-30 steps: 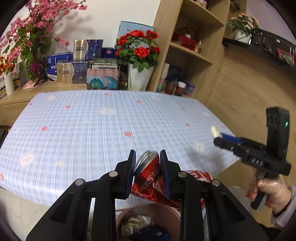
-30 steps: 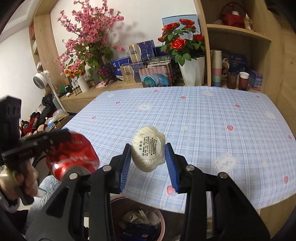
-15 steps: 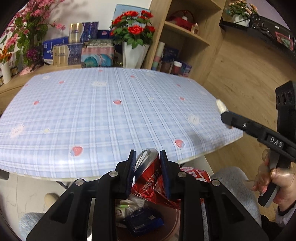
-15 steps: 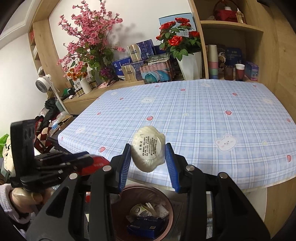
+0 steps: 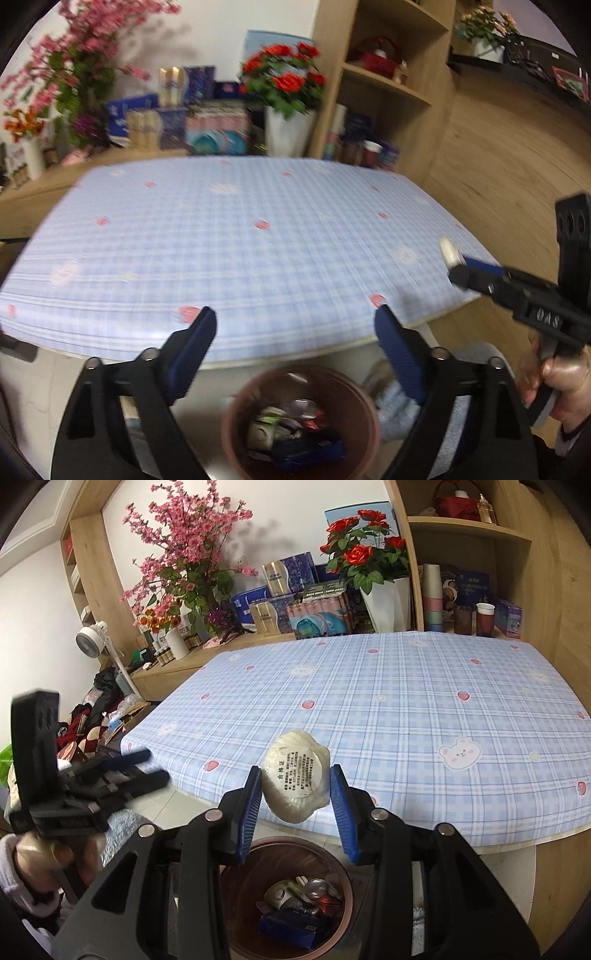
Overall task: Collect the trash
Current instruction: 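Carry the can and white item over the brown bin and release both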
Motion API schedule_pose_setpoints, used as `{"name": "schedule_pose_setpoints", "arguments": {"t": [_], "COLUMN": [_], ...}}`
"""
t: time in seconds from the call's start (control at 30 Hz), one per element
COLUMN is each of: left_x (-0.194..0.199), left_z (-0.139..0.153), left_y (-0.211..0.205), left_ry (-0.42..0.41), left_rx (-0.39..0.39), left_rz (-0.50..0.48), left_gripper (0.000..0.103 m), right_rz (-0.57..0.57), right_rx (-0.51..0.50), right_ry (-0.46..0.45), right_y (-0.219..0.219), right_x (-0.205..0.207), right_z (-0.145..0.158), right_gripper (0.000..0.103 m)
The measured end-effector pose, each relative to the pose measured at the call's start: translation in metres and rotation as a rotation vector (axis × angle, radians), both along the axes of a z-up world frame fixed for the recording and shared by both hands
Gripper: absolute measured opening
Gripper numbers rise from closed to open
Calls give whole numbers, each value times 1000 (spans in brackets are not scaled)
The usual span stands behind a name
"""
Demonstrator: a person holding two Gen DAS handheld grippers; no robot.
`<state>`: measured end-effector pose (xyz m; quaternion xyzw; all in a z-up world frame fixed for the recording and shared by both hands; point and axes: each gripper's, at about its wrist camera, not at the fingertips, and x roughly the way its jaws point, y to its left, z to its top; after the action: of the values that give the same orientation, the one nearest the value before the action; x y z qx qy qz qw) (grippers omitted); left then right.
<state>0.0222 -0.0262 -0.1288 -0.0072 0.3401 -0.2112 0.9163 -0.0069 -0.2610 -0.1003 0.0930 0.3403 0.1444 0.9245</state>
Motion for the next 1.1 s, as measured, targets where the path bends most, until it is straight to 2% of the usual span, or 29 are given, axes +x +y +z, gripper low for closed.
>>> {"name": "schedule_pose_setpoints", "arguments": {"t": [0.2, 0.4, 0.7, 1.1], "left_x": [-3, -10, -13, -14], "left_z": [20, 36, 40, 37], "left_y": [32, 56, 73, 77], "left_ry": [-54, -107, -115, -108], "left_rx": [13, 32, 20, 33], "left_rz": [108, 175, 219, 244], "left_gripper": [97, 97, 97, 97], "right_rz": [34, 82, 138, 171], "right_rx": [-11, -34, -62, -80], "right_ry": [28, 72, 171, 289], "right_y": [14, 30, 55, 68], "right_x": [-3, -6, -9, -5], "right_z": [-6, -19, -47, -78], "right_gripper": [39, 39, 40, 40]}}
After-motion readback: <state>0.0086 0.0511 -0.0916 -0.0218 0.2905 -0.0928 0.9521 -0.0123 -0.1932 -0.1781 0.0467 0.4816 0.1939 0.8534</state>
